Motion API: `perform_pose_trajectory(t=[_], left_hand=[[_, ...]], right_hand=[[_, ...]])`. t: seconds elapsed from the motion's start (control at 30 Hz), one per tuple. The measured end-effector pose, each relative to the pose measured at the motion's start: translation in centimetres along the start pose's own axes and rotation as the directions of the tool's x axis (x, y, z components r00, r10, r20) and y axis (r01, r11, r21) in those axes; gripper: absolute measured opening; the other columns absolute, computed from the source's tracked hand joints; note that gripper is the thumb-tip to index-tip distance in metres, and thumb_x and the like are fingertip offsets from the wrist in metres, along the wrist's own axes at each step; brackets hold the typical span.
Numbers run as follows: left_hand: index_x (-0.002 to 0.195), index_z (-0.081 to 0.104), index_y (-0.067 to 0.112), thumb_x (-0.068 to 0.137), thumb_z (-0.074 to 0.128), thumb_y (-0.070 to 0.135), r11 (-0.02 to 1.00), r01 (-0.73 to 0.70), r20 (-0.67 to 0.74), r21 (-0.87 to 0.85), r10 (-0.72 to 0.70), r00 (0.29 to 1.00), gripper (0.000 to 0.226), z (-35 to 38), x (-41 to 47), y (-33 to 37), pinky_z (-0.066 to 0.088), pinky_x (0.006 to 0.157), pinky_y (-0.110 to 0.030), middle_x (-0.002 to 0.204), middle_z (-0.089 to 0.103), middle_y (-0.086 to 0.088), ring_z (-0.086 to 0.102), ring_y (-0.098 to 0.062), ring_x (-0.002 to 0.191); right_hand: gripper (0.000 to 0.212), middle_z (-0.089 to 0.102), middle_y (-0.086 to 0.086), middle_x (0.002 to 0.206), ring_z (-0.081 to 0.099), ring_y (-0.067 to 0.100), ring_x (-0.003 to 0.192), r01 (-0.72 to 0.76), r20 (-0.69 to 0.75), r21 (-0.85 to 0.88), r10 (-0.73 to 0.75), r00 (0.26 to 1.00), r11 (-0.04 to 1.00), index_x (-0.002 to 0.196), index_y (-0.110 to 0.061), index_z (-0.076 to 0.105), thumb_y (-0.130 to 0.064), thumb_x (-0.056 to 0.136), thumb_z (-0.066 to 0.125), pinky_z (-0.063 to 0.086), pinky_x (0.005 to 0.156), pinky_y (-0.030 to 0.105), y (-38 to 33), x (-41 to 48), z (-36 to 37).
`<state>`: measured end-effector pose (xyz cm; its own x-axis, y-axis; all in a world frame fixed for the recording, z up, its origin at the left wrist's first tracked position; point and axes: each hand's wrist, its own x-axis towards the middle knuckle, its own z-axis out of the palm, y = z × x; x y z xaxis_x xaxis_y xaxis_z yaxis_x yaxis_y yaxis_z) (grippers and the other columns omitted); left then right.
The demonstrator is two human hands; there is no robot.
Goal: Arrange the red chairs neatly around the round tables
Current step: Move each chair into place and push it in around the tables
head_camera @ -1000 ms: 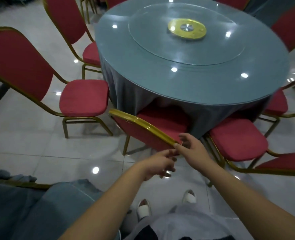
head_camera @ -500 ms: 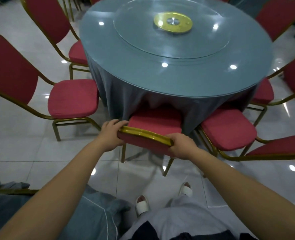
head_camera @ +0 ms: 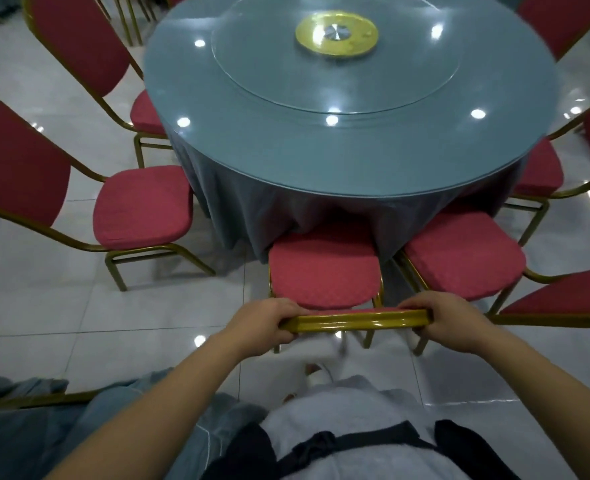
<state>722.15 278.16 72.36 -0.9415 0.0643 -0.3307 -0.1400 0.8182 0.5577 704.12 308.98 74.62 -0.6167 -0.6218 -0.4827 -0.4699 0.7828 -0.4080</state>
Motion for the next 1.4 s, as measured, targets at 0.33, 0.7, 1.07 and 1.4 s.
perform_pose_trajectory(t=[0.33, 0.7, 1.07, 1.4], left_hand=[[0.132, 0.059, 0.04, 0.08, 0.076, 0.023, 0.952, 0.224, 0.149, -0.211, -0.195, 0.97, 0.057, -2.5, 1.4, -1.7, 0.046, 0.093, -0.022, 0.117, 0.059, 0.02, 0.055, -0.001, 0.103], [0.095, 0.069, 0.047, 0.087, 0.075, 0.027, 0.883, 0.287, -0.033, -0.372, -0.321, 0.946, 0.023, -12.5, 6.6, -7.3, 0.054, 0.087, -0.03, 0.099, 0.07, 0.017, 0.065, 0.0, 0.093], [0.119, 0.069, 0.021, 0.094, 0.065, 0.016, 0.964, -0.082, 0.385, -0.253, 0.178, 0.906, 0.026, -16.3, 10.2, -16.4, 0.044, 0.077, -0.006, 0.111, 0.067, 0.007, 0.062, -0.006, 0.097], [0.126, 0.065, 0.024, 0.094, 0.063, 0.018, 0.946, -0.247, 0.645, -0.208, 0.323, 0.693, 0.033, -18.4, 7.3, -21.6, 0.045, 0.072, -0.009, 0.117, 0.064, 0.004, 0.059, 0.0, 0.087]], right_hand=[[0.028, 0.074, -0.007, 0.105, 0.068, 0.003, 0.097, 0.161, -0.046, 0.685, -0.178, 0.983, 0.711, 0.111, -0.027, 0.074, -0.037, 0.085, 0.075, 0.051, 0.078, 0.012, -4.3, 5.3, -2.4], [0.009, 0.073, -0.006, 0.095, 0.067, 0.008, 0.093, 0.084, -0.257, 0.73, 0.157, 0.954, 0.678, 0.098, -0.022, 0.074, -0.017, 0.092, 0.07, 0.054, 0.084, 0.025, -10.0, 9.5, -0.1], [0.097, 0.04, -0.013, 0.149, 0.035, 0.022, 0.138, -0.373, 0.398, -0.324, 0.483, 0.78, 0.869, 0.148, -0.046, 0.03, -0.081, 0.064, 0.061, 0.02, 0.111, 0.054, -20.5, 6.3, 2.7], [0.051, 0.054, 0.0, 0.139, 0.047, 0.03, 0.131, -0.549, 0.072, -0.592, 0.718, 0.692, 0.59, 0.14, -0.032, 0.049, -0.025, 0.092, 0.062, 0.023, 0.109, 0.068, -26.1, 7.8, 6.4]])
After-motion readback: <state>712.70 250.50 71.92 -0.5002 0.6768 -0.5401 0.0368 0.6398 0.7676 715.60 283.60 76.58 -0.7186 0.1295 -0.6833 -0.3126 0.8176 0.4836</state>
